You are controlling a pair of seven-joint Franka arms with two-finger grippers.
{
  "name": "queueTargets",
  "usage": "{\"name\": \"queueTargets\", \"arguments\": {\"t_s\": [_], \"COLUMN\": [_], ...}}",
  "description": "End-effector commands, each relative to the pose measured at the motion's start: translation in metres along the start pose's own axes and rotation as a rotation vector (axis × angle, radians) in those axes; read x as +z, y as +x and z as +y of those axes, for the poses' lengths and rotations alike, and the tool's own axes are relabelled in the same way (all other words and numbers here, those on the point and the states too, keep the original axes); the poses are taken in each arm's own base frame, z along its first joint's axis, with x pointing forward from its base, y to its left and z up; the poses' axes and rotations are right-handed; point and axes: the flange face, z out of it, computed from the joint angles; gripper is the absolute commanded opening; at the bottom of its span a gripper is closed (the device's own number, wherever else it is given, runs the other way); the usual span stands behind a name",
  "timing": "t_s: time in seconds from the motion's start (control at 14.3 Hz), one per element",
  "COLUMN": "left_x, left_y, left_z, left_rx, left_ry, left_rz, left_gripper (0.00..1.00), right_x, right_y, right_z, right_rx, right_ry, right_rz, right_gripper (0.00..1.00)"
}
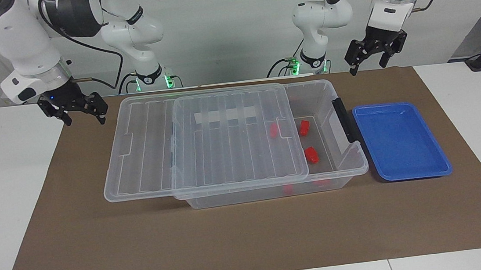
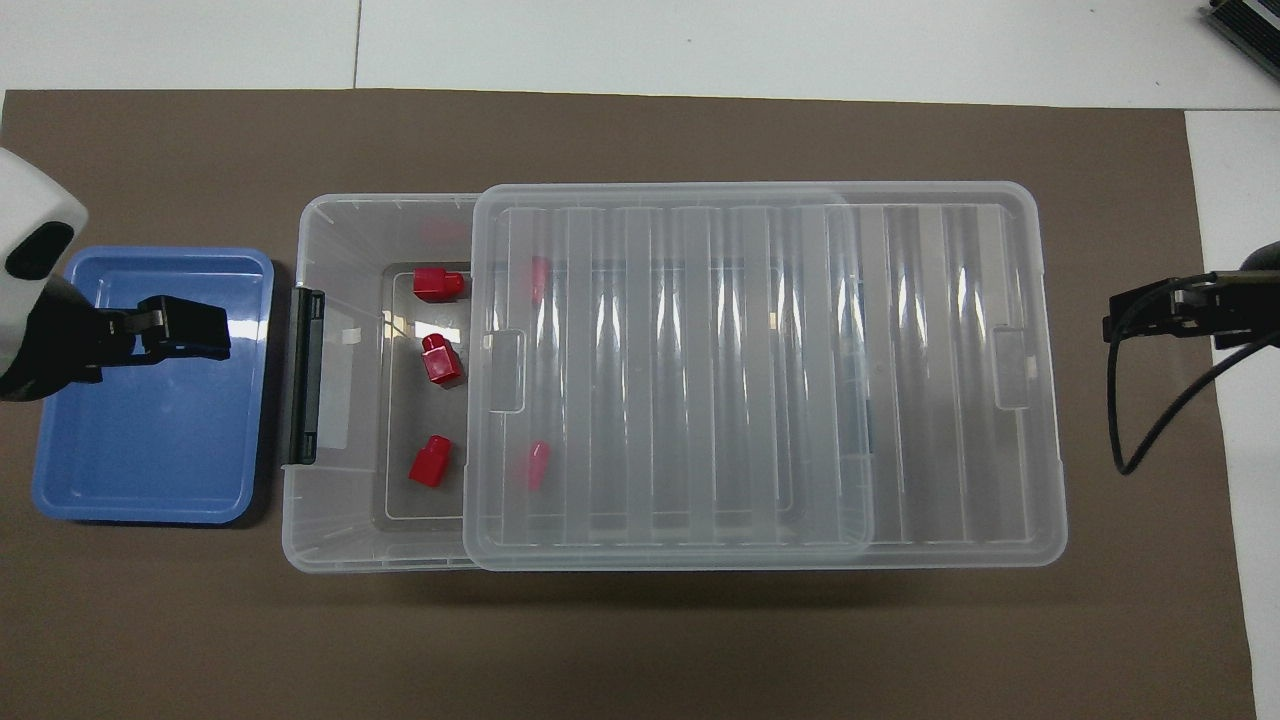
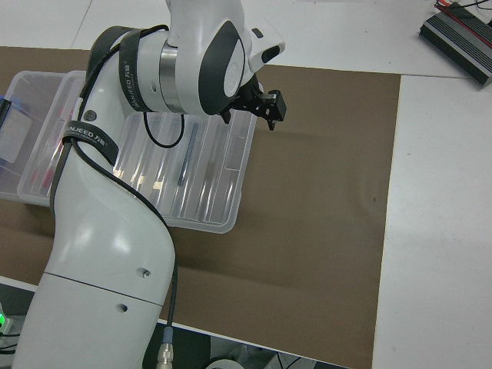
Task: Place red block in blue tray from box
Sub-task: 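Release the lid with the right gripper while the left gripper reaches in, then lower the left gripper into the box and grasp a red block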
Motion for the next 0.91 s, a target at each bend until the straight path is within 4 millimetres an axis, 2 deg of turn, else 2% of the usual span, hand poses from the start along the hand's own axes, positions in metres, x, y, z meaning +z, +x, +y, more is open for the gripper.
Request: {"name": "queueTargets", "arguments": {"t_s": [0.0,0.14,0.42,0.49,0.63,0.77,0.84], "left_x": [0.016,0.042,0.093,0.111,0.135,0.16,0.17], "left_y": [-0.005,-0.008,-0.007,-0.008,-0.006,-0.008,-0.011], "left_z": [0.015,0.041,0.055,0.07,0.081,0.106,0.111], "left_rx": [-0.059,-0.083,-0.155,-0.161,-0.162,-0.227,-0.229], "left_ry": [-0.03,-0.039,-0.069,-0.074,-0.065,-0.083,-0.09], "left_rz": [0.024,0.031,0.075,0.074,0.059,0.07,0.076], "left_gripper": [1.0,1.0,1.0,1.0,1.0,1.0,1.0], "right_x": [-0.004,-0.002,-0.006,-0.006,-0.006,-0.007,-0.007], "right_y": [-0.008,-0.008,-0.006,-0.006,-0.006,-0.006,-0.006], "right_z": [-0.002,-0.004,-0.013,-0.014,-0.015,-0.015,-0.015], "right_rx": [0.055,0.044,0.023,0.023,0.021,0.024,0.023], "right_ry": [0.033,0.032,0.011,0.013,0.013,0.013,0.013], "right_rz": [-0.023,-0.024,0.001,0.001,0.001,0.002,0.002], "right_gripper": [1.0,1.0,1.0,1.0,1.0,1.0,1.0]}}
